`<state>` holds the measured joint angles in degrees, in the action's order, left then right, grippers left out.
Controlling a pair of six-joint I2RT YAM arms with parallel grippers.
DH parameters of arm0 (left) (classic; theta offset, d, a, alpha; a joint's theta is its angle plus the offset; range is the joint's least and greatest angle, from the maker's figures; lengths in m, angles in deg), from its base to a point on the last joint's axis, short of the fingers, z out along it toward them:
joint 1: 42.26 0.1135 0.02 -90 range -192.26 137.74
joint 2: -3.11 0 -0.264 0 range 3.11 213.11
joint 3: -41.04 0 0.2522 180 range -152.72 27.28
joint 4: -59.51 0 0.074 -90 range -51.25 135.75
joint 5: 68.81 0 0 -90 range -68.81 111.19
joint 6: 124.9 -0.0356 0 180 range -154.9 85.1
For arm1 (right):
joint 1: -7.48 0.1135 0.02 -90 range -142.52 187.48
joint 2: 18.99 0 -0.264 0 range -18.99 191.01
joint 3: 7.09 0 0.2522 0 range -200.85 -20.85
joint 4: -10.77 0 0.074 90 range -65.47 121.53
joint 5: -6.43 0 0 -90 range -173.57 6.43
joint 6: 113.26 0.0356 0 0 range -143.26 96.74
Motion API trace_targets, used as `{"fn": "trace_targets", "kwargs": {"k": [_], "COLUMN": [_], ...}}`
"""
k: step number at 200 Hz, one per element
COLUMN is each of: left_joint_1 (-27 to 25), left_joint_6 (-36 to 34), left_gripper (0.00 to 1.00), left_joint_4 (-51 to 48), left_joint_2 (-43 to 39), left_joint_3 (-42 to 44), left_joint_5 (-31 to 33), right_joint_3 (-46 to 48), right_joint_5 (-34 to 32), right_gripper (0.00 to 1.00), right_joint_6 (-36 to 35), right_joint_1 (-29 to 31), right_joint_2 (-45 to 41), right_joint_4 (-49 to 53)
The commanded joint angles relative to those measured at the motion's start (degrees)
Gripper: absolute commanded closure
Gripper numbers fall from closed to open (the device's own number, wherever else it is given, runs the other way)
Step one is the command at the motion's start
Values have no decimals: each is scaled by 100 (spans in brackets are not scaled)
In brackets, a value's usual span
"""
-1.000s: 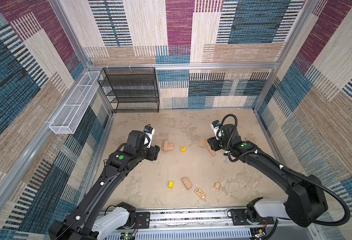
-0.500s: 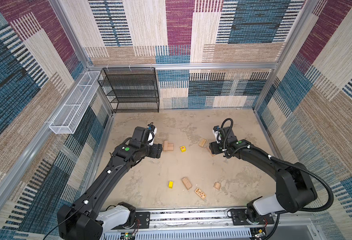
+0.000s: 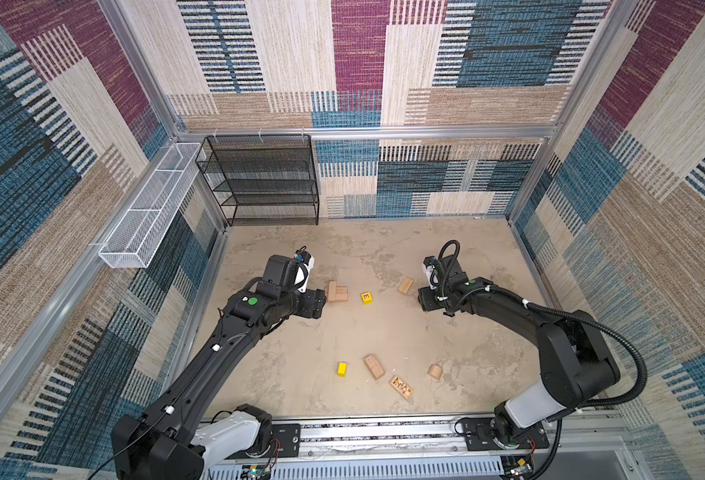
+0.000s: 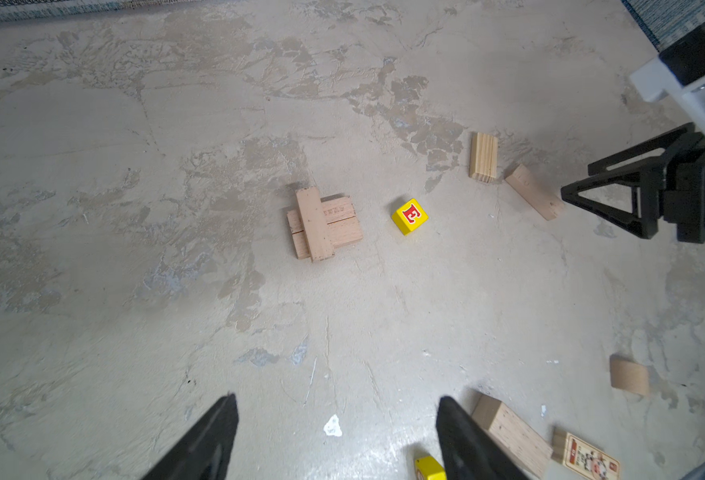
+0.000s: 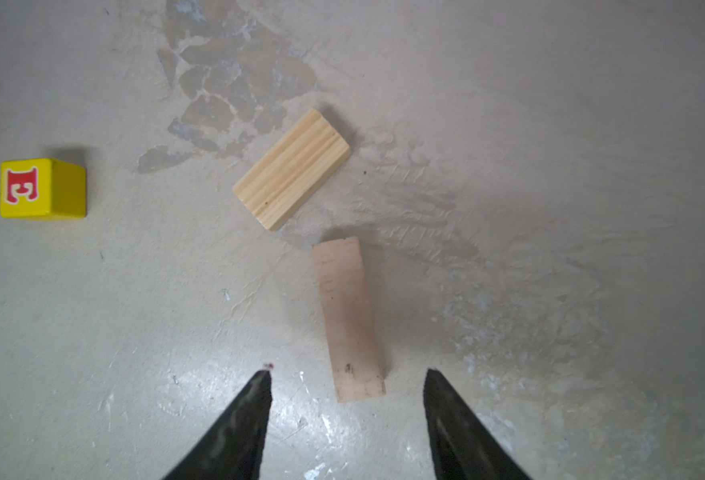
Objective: Build the wood block tower
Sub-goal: 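Lower the right gripper over the narrow plain block and close on it, then lift the narrow plain block and carry it over the stacked blocks with the right gripper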
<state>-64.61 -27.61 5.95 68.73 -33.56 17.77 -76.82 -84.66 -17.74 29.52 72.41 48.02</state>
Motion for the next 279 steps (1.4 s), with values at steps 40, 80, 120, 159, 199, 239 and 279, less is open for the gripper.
{"fn": "trace_targets", "kwargs": {"k": [40, 80, 120, 159, 199, 239, 279], "left_joint_1": [3, 4, 2, 2, 2, 3, 4], "left_joint_6": [-12, 22, 1, -34, -79, -140, -158], "left_gripper": [21, 21, 23, 24, 24, 24, 24], "left_joint_4": [-23, -117, -371, -427, -420, -415, -414], "left_joint_2": [127, 335, 657, 737, 678, 703, 674], "left_joint_3": [-27, -81, -253, -309, -302, -305, -280], "left_joint_5": [-254, -20, -83, 65, 125, 169, 124], "right_joint_3": [-88, -252, -327, -511, -345, -453, -373], "right_joint_5": [-155, -135, -79, -116, -123, -51, -33], "right_gripper": [35, 38, 46, 56, 58, 61, 67], "right_joint_6": [259, 165, 194, 131, 214, 174, 239], "right_joint_1": [3, 2, 2, 3, 15, 22, 31], "right_joint_2": [266, 554, 703, 868, 827, 879, 881], "right_joint_4": [103, 231, 260, 391, 359, 411, 340]}}
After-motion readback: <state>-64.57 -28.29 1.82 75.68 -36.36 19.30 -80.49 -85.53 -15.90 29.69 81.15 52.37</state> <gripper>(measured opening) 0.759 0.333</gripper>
